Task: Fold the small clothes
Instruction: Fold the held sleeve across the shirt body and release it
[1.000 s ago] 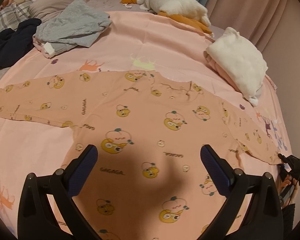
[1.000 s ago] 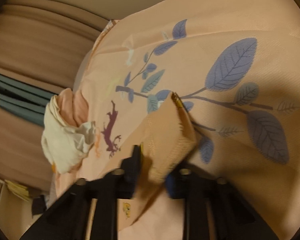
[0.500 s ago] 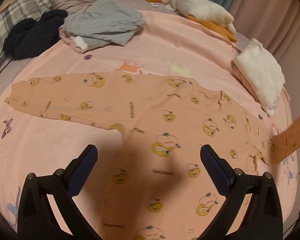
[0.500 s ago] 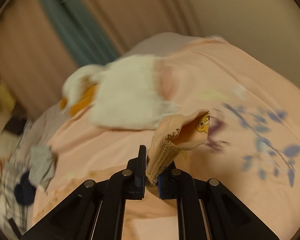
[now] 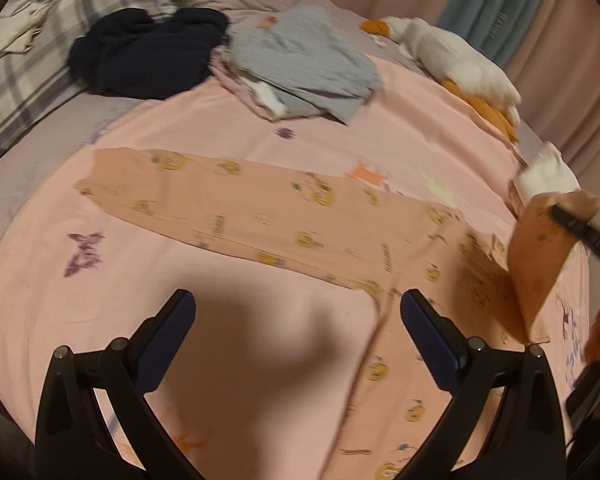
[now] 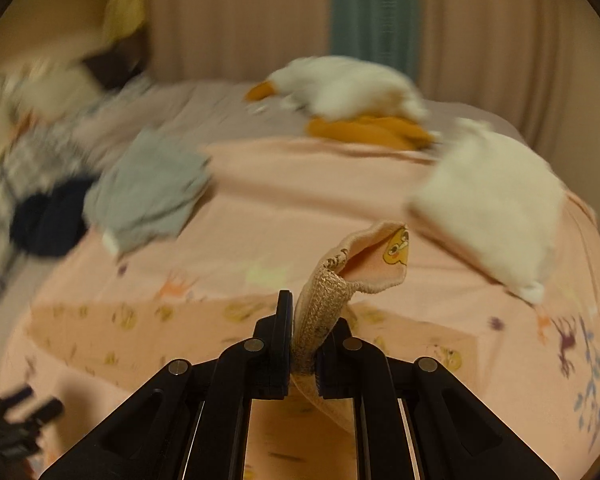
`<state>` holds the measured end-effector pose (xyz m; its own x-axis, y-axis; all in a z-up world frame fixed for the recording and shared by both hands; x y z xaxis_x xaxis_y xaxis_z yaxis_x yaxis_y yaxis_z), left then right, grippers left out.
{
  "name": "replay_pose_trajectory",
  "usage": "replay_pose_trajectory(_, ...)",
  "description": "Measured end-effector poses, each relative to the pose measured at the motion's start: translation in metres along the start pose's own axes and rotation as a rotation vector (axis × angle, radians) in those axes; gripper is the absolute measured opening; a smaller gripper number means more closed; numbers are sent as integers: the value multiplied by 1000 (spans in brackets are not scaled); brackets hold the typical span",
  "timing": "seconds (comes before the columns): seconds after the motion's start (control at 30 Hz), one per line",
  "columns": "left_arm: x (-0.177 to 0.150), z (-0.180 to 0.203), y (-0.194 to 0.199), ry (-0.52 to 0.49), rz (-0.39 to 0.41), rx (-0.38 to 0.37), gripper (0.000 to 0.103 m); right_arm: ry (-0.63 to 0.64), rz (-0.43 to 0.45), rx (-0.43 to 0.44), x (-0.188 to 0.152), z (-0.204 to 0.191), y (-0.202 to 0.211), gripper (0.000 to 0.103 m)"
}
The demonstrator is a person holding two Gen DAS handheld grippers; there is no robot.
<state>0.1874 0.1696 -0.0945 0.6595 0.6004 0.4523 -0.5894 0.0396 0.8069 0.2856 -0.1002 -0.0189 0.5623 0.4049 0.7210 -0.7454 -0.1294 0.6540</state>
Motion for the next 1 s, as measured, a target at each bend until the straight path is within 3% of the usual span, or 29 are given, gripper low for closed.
replay_pose_trajectory(0.13, 8, -13, 2, 27, 12, 5, 102, 136, -57, 6, -4, -54, -30, 11)
replay_pose_trajectory(0.33, 9, -10, -3, 36, 0, -26, 102, 265, -157, 22, -29, -104, -68, 12)
replay_pose_trajectory(0.37, 10, -8, -3, 40, -3, -37, 102, 297, -187, 47, -34, -110, -74, 18)
replay_pose_trajectory(0.4, 10, -5, -4, 45, -6, -52, 102, 316, -207, 82, -37, -118, -77, 35)
replay_pose_trajectory(0.43, 11, -2, -4, 50, -9, -72, 102, 327, -221, 135, -41, -122, -77, 43)
replay_pose_trajectory(0.47, 13, 2, -5, 55, -12, -90, 102, 323, -209, 193, -44, -124, -72, 50)
replay_pose_trajectory(0.5, 14, 5, -5, 58, -16, -108, 102, 315, -196, 245, -45, -123, -66, 50)
replay_pose_trajectory(0.6, 17, 22, -7, 60, -33, -187, 102, 206, -92, 428, -45, -93, -29, 51)
replay_pose_trajectory(0.67, 18, 34, -9, 52, -41, -222, 101, 90, -26, 485, -50, -60, -11, 53)
replay_pose_trajectory(0.77, 16, 58, -15, 29, -71, -287, 97, -69, -5, 425, -68, 1, -6, 53)
replay_pose_trajectory(0.83, 12, 79, -24, 11, -110, -343, 92, -189, -44, 376, -86, 40, -18, 52)
replay_pose_trajectory(0.9, 7, 97, -33, -9, -149, -382, 79, -264, -71, 344, -102, 65, -27, 36)
replay_pose_trajectory(1.0, -5, 126, -60, -27, -235, -427, 58, -296, -121, 262, -127, 84, -37, 24)
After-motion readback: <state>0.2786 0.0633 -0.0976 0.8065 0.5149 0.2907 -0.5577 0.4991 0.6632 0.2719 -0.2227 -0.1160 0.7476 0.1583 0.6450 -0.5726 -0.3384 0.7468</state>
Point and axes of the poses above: each gripper's, at about its wrist camera, not at the fingertips, and y roughly against the way its jaws point, z to its right, x to its top, the point moved 4 cm from there along -y, roughly the way its jaws point, and after that the axes turned 15 degrees about y, right-handed, at the moved point
